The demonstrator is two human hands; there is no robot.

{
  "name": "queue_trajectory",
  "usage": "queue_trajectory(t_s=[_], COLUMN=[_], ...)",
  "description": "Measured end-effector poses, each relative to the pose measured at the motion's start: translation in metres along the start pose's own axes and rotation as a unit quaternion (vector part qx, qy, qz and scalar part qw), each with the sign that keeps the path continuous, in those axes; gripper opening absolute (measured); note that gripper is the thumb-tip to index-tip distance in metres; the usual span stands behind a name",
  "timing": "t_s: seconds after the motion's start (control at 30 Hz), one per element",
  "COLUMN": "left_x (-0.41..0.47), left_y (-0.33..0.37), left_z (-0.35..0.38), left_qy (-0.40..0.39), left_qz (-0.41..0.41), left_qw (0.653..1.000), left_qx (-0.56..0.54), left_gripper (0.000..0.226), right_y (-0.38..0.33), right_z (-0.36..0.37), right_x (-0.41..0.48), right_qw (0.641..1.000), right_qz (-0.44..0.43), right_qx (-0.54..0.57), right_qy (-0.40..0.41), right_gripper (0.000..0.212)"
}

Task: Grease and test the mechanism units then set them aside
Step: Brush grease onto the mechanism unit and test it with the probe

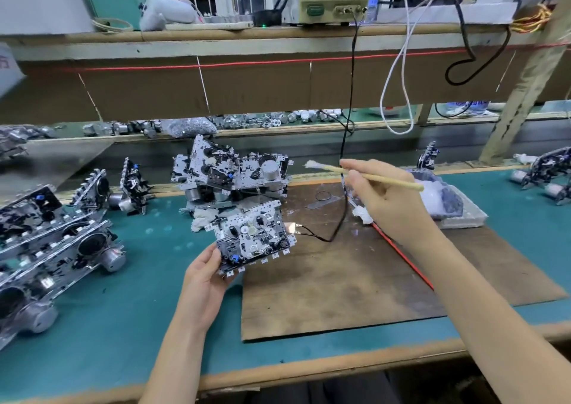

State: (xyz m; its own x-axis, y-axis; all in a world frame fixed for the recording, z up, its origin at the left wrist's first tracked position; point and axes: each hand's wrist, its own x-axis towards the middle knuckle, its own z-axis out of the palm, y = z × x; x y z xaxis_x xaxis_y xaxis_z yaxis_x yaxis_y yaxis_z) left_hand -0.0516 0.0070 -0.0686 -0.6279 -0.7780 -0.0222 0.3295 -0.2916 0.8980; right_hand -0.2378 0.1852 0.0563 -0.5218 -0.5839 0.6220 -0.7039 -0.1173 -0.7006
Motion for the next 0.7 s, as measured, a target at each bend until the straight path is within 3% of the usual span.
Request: queue_trajectory(t_s=[0.1, 0.27, 0.7], left_x=[-0.001, -0.002, -0.001], left_y=[0.0, 0.001, 0.001], left_z=[0.0, 0.0, -0.001], left_qy=[-0.003, -0.007, -0.012], left_qz=[0.003, 0.004, 0.012], left_qw=[1.0, 1.0, 1.0], left_qx=[0.003, 0.003, 0.003], left_gripper=[0.029, 0.028, 0.027], right_y=[-0.022, -0.024, -0.015], right_z=[0.019, 0.044, 0.062], right_x=[-0.009, -0.013, -0.008], right_qw=[0.993, 0.982, 0.975], right_qz=[-0.001, 0.019, 0.027], right_qx=[0.065, 0.079, 0.079], right_qy=[-0.095, -0.171, -0.204], right_gripper=[0.023, 0.022, 0.019])
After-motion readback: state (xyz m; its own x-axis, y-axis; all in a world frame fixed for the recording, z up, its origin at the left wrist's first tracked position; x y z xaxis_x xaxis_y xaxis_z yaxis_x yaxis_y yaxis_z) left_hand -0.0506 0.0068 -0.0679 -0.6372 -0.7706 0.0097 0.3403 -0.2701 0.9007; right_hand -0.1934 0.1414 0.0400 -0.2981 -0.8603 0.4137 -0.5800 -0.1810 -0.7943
